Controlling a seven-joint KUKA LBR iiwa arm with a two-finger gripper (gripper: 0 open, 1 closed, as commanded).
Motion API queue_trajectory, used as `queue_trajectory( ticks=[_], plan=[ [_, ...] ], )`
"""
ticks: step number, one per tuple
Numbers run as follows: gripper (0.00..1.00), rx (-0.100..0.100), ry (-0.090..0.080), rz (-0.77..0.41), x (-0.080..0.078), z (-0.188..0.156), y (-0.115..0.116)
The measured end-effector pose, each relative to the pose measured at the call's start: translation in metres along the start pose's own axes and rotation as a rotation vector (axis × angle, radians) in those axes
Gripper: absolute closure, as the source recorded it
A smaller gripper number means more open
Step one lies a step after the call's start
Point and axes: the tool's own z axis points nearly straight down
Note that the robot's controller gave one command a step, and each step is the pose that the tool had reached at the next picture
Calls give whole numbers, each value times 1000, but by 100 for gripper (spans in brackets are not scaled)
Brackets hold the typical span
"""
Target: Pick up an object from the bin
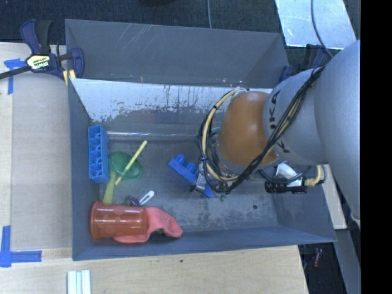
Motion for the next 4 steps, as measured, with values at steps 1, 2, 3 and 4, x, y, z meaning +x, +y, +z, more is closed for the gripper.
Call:
queue_trajectory(
  ticks=[1,2,3,4],
  plan=[
    [100,-1,-2,0,-1,-18,0],
    [100,2,2,-2,-1,-50,0],
    [100,-1,-4,-3,-3,-74,0],
    [100,-1,-3,-5,-4,-85,0]
  ],
)
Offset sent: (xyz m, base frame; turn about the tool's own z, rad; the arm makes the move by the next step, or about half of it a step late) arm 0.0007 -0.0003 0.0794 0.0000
